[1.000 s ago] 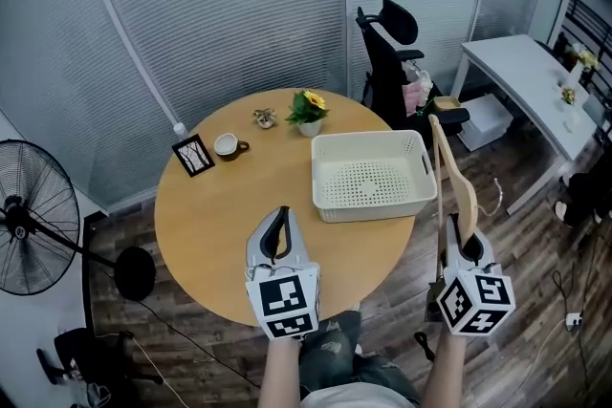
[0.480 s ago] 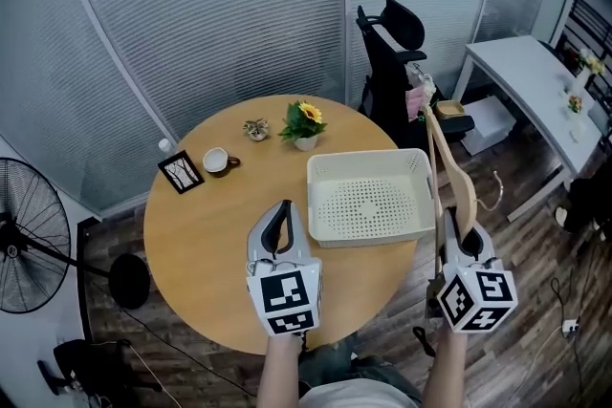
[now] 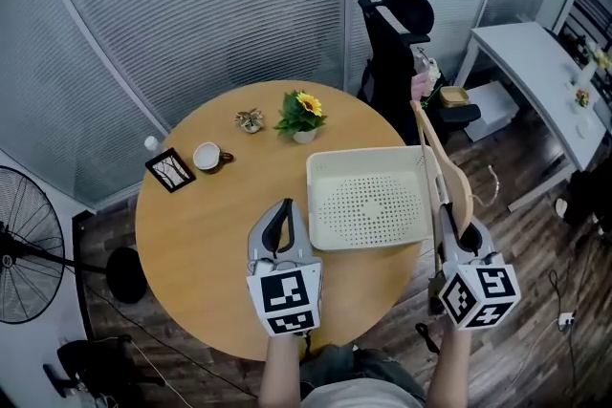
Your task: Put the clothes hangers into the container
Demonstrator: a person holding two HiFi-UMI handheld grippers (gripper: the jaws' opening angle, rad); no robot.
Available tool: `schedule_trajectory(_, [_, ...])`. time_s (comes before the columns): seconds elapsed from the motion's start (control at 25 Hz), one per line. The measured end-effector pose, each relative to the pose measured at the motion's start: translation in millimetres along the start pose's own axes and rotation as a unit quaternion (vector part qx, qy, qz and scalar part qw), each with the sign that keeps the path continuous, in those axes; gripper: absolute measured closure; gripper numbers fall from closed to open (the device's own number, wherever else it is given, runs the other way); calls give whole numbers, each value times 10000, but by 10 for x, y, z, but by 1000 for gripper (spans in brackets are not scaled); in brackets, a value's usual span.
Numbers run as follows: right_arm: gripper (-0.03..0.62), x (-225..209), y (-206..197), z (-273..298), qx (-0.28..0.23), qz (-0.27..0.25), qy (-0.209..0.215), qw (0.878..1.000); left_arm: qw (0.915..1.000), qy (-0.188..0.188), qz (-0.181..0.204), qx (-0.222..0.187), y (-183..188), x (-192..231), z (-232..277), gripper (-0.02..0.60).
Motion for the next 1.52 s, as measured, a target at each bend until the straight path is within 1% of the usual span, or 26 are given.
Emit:
schedule_trajectory(0.36, [531,113,-70,372,331,-209,395,9985,9995,-38,-80,312,-207,198,234,580])
schedule_trajectory(0.52, [531,148,-134,505,477,-209,593,9969,9991,-148,-71,397,-298,257,322,580])
schedule_trajectory(0.72, [531,142,-253,589,722,-243,669,9948,9983,-250,-100,522,-404,288,441,580])
schedule_trajectory(0.88, [531,86,-357,614,907,-301,826,9920,9977,-301,-121,590,-471,264,493,580])
schedule_trajectory(1.08, [531,6,-440,653,1193,-590,1147,9844,9976,-237,-165,631,-513,220,513,580])
schedule_trajectory(1.28, [531,-15,-474,704,1427,-1082,1554,9715,9975,-140,-173,674,-534,171,499,580])
schedule_trajectory(1.52, [531,-63,-472,775,1576,-1131,2017,9600,9967,-23,-179,790,-584,87,491,580])
Point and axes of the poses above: the fingertips, and each gripper's own axes: z forward along the fingers, x to its left, y out of its top, the point moved 6 cm from there along -z, backward along the fingers, and after that the axes turned 2 degrees about -z, right-handed, at the moved point
